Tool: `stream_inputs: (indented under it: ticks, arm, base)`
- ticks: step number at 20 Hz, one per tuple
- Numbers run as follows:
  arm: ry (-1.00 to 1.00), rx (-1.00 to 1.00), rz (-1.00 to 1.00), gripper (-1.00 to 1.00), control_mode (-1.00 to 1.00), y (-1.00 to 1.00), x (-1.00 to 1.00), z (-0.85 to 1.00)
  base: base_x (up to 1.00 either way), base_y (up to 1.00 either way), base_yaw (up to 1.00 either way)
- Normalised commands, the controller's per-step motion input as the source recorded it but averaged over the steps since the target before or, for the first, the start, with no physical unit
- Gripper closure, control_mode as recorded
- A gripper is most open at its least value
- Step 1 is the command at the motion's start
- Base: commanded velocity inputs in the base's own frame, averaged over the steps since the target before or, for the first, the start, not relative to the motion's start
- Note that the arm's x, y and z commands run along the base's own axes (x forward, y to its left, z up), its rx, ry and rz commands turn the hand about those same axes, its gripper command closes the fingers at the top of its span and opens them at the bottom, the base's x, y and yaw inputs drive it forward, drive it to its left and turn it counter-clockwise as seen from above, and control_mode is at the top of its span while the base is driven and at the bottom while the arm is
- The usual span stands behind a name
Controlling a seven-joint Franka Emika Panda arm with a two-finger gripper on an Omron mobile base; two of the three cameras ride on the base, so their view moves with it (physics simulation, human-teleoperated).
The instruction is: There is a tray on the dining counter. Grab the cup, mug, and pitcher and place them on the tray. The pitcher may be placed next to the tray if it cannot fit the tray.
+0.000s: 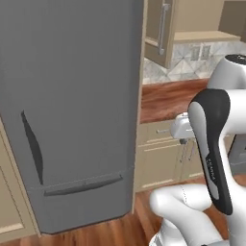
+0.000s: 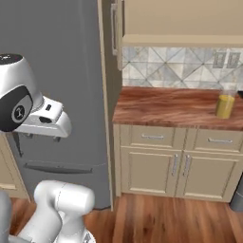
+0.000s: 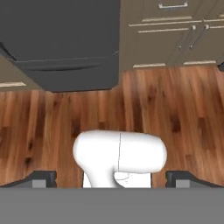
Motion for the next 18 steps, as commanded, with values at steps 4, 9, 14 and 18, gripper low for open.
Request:
stream_inputs:
  ticks: [4, 9, 14, 18]
  arm:
    - [0.00, 0.00, 0.00, -1.00, 1.00, 0.00, 0.00, 0.00]
    - [0.00, 0.00, 0.00, -1.00, 1.00, 0.00, 0.00, 0.00]
    - [0.00, 0.00, 0.00, -1.00, 1.00, 0.00, 0.00, 0.00]
    - [0.00, 0.00, 0.00, -1.00, 1.00, 0.00, 0.00, 0.00]
  base:
    - [0.38, -1.00, 0.08]
    - [0.31, -1.00, 0.00]
    - [0.27, -1.00, 0.00]
    - [0.39, -0.98, 0.00]
